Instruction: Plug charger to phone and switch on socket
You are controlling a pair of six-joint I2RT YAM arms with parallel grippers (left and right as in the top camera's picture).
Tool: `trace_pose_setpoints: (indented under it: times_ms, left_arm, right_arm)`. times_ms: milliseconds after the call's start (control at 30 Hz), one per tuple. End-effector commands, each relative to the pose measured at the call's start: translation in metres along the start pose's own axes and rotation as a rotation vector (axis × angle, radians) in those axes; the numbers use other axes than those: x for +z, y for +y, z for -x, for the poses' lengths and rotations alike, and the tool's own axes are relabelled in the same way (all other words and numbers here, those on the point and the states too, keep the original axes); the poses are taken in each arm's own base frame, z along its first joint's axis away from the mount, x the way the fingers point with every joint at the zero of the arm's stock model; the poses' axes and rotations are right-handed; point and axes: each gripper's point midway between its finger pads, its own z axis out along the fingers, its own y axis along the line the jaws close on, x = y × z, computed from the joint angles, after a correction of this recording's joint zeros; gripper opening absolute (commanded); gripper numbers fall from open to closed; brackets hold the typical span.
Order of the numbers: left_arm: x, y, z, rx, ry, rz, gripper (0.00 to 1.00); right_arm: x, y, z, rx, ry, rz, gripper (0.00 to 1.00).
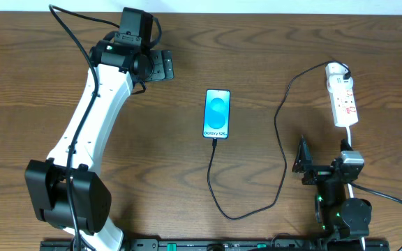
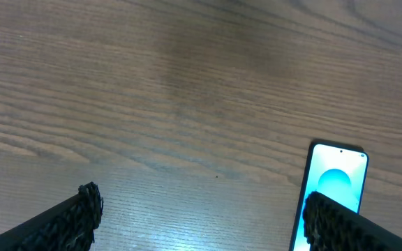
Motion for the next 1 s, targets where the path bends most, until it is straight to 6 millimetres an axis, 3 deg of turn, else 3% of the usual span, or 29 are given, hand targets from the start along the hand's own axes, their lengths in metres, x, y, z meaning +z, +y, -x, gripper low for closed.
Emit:
trace_pose_setpoints:
  times_ms: [0, 333, 467, 967]
  left_arm:
    - [0.003, 0.004, 0.001, -0.009, 0.001, 0.016, 0.94]
    - [0.003, 0.004, 0.001, -0.009, 0.001, 0.016, 0.93]
    - [0.003, 0.004, 0.001, -0.009, 0.001, 0.016, 0.94]
    - [0.003, 0.004, 0.001, -0.009, 0.001, 0.016, 0.94]
  right_arm:
    - [0.001, 0.005, -0.005, -0.079, -0.007, 0.036, 0.99]
    - [0.002, 0.005, -0.007, -0.141, -0.017, 0.037, 0.99]
    - [0.002, 0.000, -0.028, -0.139, 0.066, 0.019, 0.99]
    - [0.002, 0.000, -0.027, -0.140, 0.064, 0.016, 0.99]
